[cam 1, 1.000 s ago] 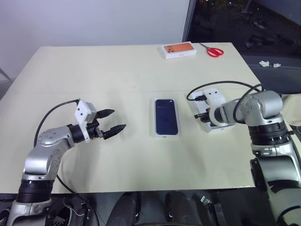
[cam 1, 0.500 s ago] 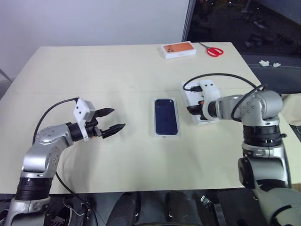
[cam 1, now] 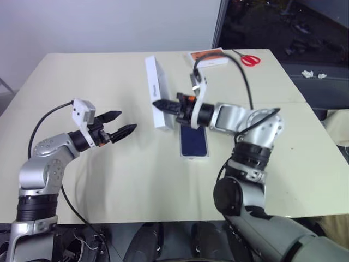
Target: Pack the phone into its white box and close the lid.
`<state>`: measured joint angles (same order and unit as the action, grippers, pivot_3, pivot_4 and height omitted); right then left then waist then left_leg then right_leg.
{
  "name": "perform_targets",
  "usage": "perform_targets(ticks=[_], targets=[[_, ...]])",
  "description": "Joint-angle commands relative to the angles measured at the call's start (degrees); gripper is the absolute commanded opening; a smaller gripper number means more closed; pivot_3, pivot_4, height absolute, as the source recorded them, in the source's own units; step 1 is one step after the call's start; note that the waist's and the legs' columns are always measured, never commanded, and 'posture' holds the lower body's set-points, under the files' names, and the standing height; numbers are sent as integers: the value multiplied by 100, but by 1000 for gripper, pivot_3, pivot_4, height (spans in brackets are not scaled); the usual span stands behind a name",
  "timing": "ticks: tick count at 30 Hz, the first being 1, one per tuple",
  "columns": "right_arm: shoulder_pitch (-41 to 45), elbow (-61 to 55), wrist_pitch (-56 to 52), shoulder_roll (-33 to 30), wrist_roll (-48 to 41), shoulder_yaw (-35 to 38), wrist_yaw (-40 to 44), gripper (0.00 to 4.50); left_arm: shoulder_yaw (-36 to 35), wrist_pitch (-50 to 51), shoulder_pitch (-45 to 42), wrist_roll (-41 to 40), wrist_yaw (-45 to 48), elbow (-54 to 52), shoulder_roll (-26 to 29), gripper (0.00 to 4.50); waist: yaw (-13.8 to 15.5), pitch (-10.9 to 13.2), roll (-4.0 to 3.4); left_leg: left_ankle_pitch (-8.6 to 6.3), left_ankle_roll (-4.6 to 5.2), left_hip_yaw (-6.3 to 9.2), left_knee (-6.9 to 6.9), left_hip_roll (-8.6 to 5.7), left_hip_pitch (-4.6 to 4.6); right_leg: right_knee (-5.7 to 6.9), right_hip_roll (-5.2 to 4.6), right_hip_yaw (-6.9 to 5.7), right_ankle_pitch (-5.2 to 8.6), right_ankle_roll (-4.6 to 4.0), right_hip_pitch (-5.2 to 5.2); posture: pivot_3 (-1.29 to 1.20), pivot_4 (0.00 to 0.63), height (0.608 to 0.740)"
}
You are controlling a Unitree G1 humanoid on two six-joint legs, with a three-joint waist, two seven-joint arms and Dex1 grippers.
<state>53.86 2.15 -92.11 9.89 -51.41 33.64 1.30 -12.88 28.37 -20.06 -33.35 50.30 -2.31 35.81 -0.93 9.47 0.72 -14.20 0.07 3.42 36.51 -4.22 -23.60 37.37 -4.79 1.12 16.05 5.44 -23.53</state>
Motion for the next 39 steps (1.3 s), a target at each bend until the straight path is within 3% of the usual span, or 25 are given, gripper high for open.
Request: perform_targets(ticks=[1,15,33,36,39], targets=[[-423,177,31,416,-145,230,-6,25,-397,82,-133,-291,-232,77,-102,4500,-18,1,-1,1,-2,0,-1,1,0,1,1,0,0,0,-1,0,150,740],[-1112,301,-39,596,-554,133,-301,25,-78,161,41,-280,-545,-297,-509,4500,-160,0,-1,13,-19,-4,-27,8,0,11,8,11,0,0,-21,0,150,740],[-1636,671,-39,168,-1164,-116,-715,25,289,176,196,-181,-407,-384,-554,4500,-92,-11,0,10,-14,-2,-25,5,21,-4,4,8,0,0,13,0,150,740],[-1706,683,-39,126,-1196,-149,-752,0,396,143,190,-135,-431,-347,-643,3627,-81,-13,-1,10,-14,-2,-25,5,21,-4,5,8,0,0,13,0,150,740],[-1689,731,18,115,-1235,-82,-809,0,512,87,153,-15,-446,-297,-717,2136,-44,-15,-3,10,-14,-2,-25,5,22,-4,5,8,0,0,13,0,150,740]])
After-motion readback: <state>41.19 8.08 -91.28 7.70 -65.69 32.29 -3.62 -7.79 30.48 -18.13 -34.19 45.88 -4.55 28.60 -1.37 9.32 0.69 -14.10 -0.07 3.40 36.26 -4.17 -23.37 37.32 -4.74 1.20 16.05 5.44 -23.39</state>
